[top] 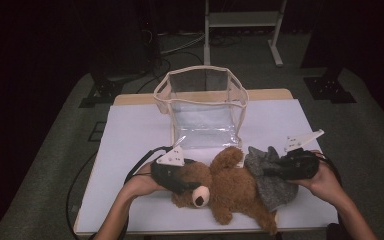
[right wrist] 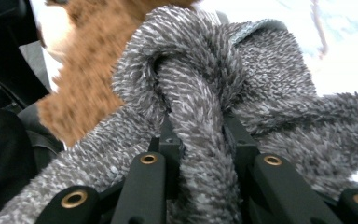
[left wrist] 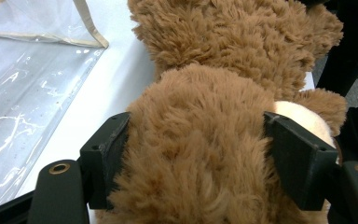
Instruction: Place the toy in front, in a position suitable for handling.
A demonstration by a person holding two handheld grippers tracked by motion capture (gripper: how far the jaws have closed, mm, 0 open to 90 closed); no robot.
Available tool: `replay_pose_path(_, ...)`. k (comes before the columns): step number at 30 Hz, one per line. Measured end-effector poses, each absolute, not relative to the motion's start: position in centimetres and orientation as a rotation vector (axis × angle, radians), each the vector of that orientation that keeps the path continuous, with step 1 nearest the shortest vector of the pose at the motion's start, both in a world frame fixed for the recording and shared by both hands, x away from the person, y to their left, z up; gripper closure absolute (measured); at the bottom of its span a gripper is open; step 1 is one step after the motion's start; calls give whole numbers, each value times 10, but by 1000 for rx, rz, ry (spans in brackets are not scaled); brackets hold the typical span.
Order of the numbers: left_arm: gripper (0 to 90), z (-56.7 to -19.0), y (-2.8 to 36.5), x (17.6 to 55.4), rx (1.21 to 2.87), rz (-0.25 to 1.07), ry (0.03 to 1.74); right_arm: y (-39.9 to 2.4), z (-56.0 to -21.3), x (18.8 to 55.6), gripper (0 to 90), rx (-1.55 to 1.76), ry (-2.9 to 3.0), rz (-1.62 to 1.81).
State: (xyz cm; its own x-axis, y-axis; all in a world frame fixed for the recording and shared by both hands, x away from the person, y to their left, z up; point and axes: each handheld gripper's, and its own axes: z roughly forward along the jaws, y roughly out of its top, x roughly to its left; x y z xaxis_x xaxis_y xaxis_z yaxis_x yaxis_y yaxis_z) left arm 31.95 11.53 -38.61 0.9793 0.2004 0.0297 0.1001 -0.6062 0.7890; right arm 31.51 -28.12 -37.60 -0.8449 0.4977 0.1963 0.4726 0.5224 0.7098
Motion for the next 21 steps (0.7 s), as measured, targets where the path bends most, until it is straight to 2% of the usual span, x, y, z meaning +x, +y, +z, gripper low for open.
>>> replay_pose_path(5,267,-385,114,319,2241,154,199,-296,-368,311,723,896,2682,1234)
replay_pose_path(9,263,-384,114,318,2246,158,196,-291,-350,313,722,850,2674,1229)
replay_pose_path(16,263,-384,113,317,2252,165,190,-246,-338,324,721,691,2744,1200)
replay_pose_path(21,263,-383,113,316,2256,170,185,-218,-342,332,722,623,2796,1163)
